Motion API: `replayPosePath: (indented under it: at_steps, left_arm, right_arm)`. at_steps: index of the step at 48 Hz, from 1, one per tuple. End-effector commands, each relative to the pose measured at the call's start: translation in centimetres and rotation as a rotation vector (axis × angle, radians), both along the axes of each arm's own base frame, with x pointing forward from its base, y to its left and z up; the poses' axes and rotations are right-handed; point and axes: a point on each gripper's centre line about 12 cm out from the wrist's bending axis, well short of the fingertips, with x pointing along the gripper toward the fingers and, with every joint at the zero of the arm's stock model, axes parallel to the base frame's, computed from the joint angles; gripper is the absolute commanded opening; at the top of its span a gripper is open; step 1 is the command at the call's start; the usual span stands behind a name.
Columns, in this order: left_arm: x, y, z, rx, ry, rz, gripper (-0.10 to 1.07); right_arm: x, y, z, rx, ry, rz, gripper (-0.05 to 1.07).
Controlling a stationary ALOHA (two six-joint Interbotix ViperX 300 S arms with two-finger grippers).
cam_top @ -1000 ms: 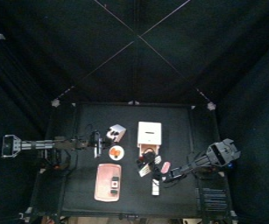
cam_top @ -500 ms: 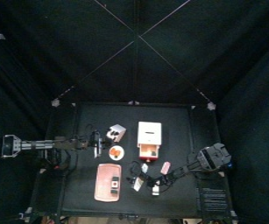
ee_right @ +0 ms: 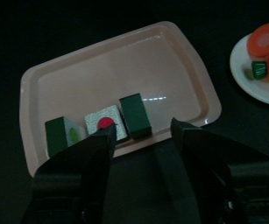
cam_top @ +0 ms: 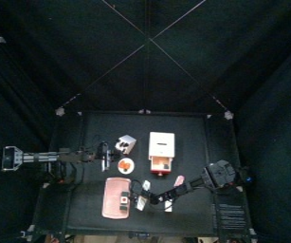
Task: Grab green sushi piece off plate
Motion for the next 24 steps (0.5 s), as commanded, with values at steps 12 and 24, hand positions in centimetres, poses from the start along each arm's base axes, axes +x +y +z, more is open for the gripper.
replayPosePath:
  at_steps: [12,24]
  left_arm:
    - [0.2,0.0,0.6,0.004,-0.022,-0.001,0.53]
    - [0.2,0.0,0.6,0.004,-0.022,-0.001,0.53]
  right_arm:
    - [1.9,-0.1,0.8,0.006,-0.039,0.012,0.86]
    - [2.4,-0.4,0.1,0.015,-0.027,0.011,0.84]
